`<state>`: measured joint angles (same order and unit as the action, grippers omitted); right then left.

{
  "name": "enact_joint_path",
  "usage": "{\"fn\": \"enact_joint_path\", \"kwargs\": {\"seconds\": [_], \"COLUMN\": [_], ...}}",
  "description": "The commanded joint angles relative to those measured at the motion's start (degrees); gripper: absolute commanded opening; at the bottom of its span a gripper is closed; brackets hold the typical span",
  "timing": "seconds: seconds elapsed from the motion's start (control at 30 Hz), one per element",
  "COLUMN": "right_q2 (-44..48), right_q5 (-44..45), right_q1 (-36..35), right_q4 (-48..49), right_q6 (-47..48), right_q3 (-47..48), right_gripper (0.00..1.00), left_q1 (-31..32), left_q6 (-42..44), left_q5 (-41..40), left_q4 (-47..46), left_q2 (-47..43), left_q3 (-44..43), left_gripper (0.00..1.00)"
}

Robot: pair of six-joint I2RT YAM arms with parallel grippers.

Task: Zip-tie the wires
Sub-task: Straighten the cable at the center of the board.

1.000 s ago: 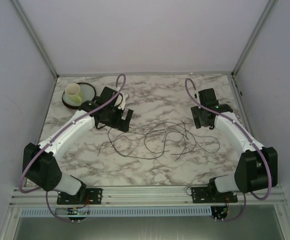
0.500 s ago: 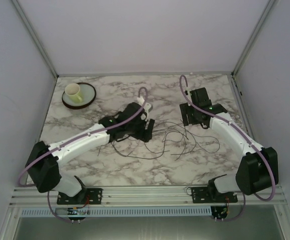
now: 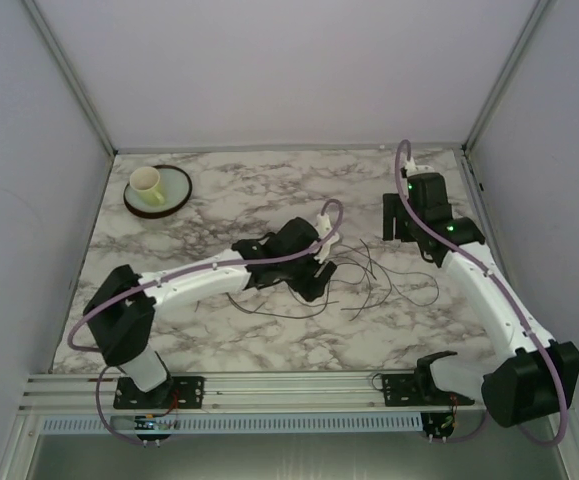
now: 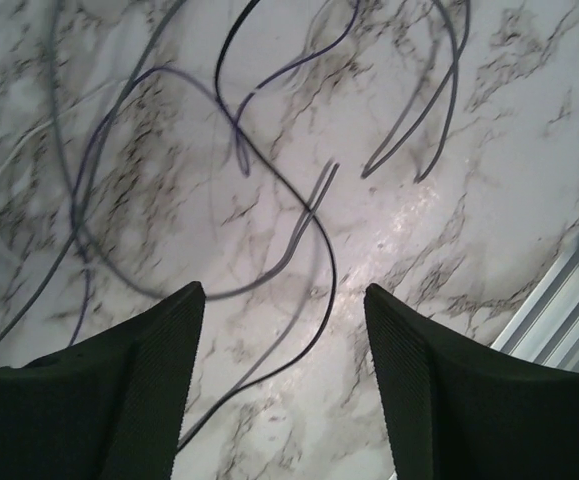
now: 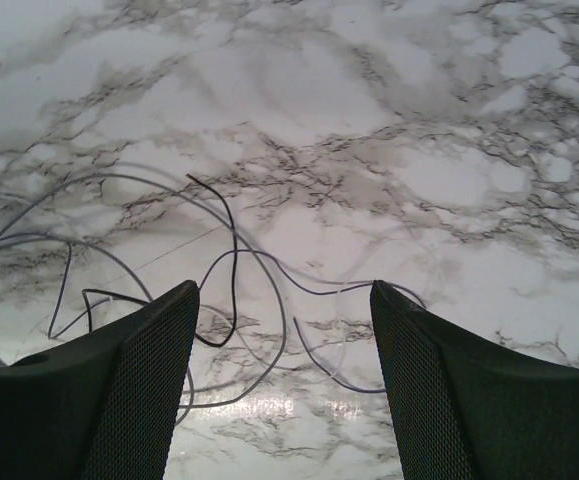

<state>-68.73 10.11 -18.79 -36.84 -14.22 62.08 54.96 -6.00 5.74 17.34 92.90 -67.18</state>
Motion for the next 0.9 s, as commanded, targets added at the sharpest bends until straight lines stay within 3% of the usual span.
{"fn": "enact_joint_path", "kwargs": {"seconds": [0.0,0.27,0.87], "right_q2": [2.43,3.66,3.61], "right_q5": [1.61,1.87,1.98], "right_q1": [1.66,4.13,5.34], "right_q4": [1.23,0.54,0.54], "right_q6": [-1.87,-1.16,-0.49], "right_q3": [0.65,-0.44,-1.96], "right_gripper": [0.69,0.69,0.69], "left_q1": [0.43,1.35,3.56], "left_q6": [2.59,3.54,5.03], "left_q5": [5.49,8.46,8.39], "left_q4": [-3.88,-4.33,-4.34], "left_q2": [5.39,11.07,19.6], "left_q3": [-3.14,-5.93,-11.7], "left_gripper": [0.63,0.48,0.34]}}
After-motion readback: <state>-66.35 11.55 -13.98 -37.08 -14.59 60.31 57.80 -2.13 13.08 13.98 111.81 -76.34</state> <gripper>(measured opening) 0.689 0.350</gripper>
